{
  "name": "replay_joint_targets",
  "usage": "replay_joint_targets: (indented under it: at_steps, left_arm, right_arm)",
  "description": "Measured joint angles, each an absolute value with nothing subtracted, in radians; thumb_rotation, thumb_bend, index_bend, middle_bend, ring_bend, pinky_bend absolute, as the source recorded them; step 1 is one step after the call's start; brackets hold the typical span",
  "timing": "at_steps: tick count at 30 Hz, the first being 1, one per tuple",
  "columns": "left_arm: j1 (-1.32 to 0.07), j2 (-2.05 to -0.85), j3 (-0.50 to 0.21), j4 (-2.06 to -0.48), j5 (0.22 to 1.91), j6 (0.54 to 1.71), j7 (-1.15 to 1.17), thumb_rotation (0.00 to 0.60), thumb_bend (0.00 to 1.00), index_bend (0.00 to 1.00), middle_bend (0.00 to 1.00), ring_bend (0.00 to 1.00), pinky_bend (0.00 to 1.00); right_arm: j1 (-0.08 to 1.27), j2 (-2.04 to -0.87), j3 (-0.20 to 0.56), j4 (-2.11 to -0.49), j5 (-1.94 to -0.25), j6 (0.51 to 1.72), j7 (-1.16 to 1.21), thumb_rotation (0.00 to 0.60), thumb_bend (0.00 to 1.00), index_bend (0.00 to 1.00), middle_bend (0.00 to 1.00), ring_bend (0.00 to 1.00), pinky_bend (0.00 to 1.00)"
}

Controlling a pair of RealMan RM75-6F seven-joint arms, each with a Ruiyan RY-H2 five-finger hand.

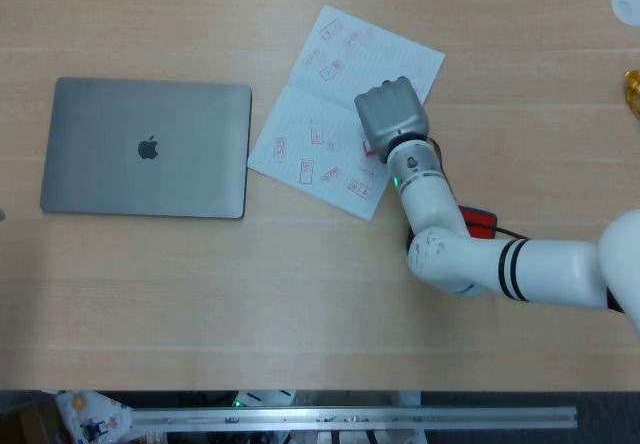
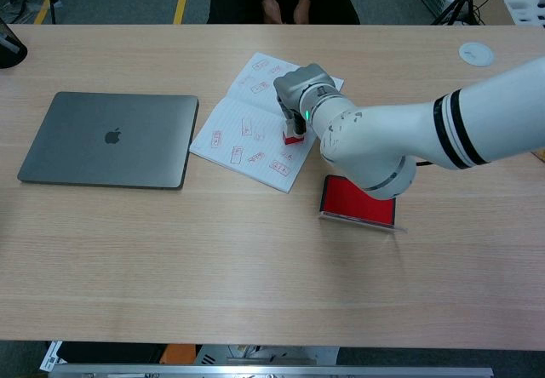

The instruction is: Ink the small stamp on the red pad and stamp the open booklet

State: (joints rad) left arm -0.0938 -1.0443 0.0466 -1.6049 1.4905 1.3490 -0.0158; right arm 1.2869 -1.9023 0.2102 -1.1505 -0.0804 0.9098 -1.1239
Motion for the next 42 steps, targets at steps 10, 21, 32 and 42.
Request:
replay_joint_targets:
  at_steps: [10,21,32,42]
  left_arm:
    - [-0.093,-1.044,0.046,-1.604,1.485,1.346,-0.015,0.600,0.30,0.33,0.30,0.29,0.30]
    - [-0.092,-1.043,0.046,-1.605,1.481,1.343,-0.013,0.600,0.30,0.33,0.29,0.29,0.29]
    - [-0.091,-1.044,0.047,-1.601,1.480,1.342,-0.017,0.600,0.30,0.32,0.29,0.29,0.29]
    - [-0.089,-1.038,0.046,-1.606,1.480,1.345,-0.020,0.600,0.30,0.32,0.29,0.29,0.29]
  right_arm:
    - [1.283,-1.923,0.227,-1.111,-0.072,0.895,-1.145,0.600,0.48,0.77,0.50,0.30,0.32]
    - [1.279,-1.940,0.241,-1.088,-0.074,0.887,-1.162,0.600,0.48,0.78,0.50,0.30,0.32]
    - [1.273,-1.945,0.253,-1.081,-0.083,0.887,-1.172,0.600,0.49,0.78,0.51,0.30,0.32]
    - [1.257,-1.845,0.289,-1.226,-0.107,0.916,-1.136,0.600,0.49,0.78,0.51,0.30,0.32]
